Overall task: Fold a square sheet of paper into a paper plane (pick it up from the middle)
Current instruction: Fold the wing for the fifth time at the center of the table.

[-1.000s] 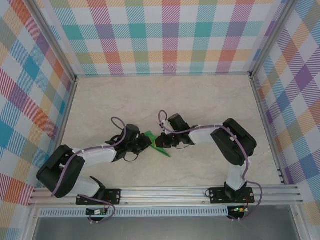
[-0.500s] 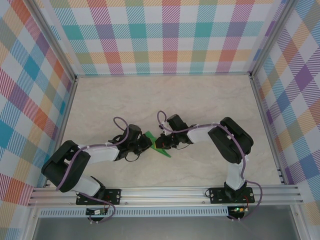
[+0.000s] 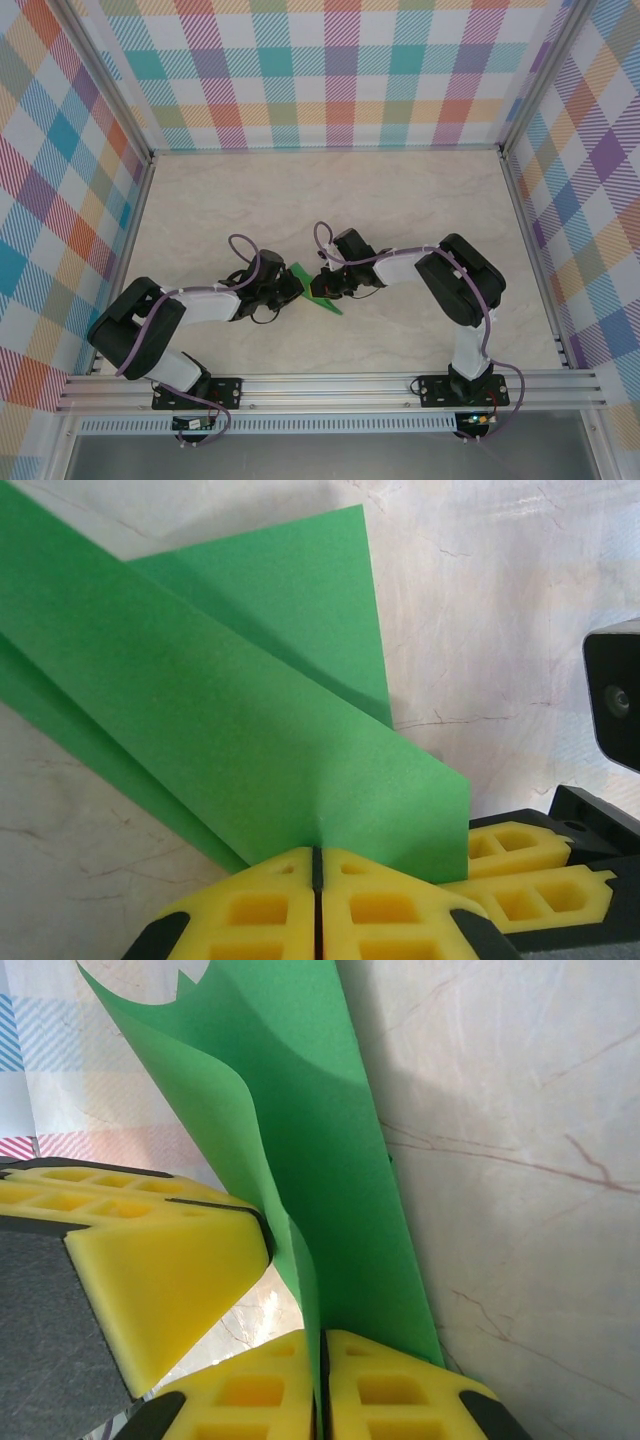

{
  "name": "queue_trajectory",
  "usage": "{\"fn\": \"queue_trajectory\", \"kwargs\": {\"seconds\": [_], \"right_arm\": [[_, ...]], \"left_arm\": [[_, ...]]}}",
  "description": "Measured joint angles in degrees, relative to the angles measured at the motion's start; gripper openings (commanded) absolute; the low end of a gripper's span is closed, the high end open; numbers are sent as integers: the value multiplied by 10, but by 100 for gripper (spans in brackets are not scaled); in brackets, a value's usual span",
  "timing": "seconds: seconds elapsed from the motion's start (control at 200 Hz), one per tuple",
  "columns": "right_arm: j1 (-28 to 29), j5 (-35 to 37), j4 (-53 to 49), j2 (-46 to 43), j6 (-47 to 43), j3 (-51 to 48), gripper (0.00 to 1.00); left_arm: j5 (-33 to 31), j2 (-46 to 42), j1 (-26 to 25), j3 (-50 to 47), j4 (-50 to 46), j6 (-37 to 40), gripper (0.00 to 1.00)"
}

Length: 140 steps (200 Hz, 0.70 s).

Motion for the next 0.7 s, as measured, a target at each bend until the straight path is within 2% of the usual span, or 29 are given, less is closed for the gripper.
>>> {"fn": "queue_trajectory", "kwargs": {"seconds": [0.165,0.335,0.7], "right_arm": [[0,-6,-8,0,-5,7,22],[0,-10,-39,0,-22,23,26],[0,-14,-93,-24,-50,32,30]], "left_arm": [[-4,0,0,3,-5,5,7],[-6,3,0,9,-11,7,7],[-9,15,0,13,-15,7,7]]}}
